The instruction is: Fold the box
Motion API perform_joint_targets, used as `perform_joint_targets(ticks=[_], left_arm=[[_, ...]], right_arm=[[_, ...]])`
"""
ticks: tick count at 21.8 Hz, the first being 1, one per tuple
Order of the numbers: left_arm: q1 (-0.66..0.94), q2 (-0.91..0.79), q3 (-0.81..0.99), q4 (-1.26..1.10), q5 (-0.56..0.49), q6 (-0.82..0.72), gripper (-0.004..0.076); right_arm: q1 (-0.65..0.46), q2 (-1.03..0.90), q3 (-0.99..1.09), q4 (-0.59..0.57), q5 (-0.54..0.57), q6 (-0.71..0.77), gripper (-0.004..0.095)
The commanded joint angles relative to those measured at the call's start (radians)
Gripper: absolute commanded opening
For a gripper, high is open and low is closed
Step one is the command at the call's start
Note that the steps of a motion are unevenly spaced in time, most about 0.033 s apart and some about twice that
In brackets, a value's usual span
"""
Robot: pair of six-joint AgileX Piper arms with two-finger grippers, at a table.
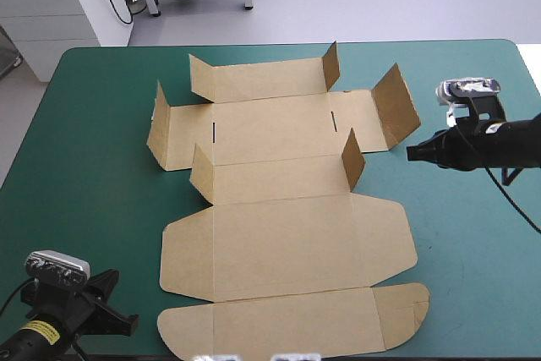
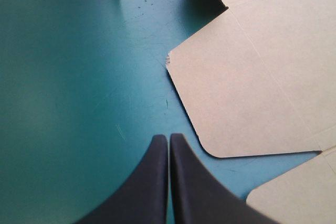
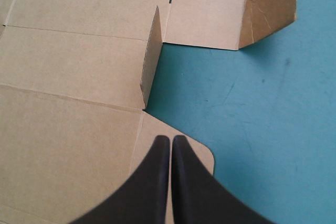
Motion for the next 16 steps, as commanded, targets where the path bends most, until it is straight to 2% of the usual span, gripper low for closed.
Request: perform_joint_targets(ticks=[1,4,6,10,13,16], left_arm=[[0.001,0.010,-0.023,-0.012,-0.056,-0.016,-0.0008],[0.001,0.010,-0.023,-0.012,-0.056,-0.021,-0.0008],[0.001,0.010,-0.023,-0.012,-0.056,-0.021,-0.0008],[0.001,0.010,-0.023,-0.012,-0.056,-0.021,-0.0008],[0.001,0.010,-0.023,-0.012,-0.056,-0.021,-0.0008],[0.001,0.010,-0.023,-0.012,-0.056,-0.021,-0.0008]], right_arm=[[0.003,0.082,-0.110,0.076,-0.005,-0.045,0.0000],[0.029,0.161,-0.193,0.066,-0.002,-0.051,0.0002],[0.087,0.207,-0.234,0.033,-0.002,-0.051,0.0038],[0.233,0.315,-0.290,-0.094,-0.035,0.006,0.0265],[0.263,0.368,-0.315,-0.099,-0.017,0.032,0.0360],[0.278,0.412,-0.342,-0.099,-0.003,0.035,0.0392]])
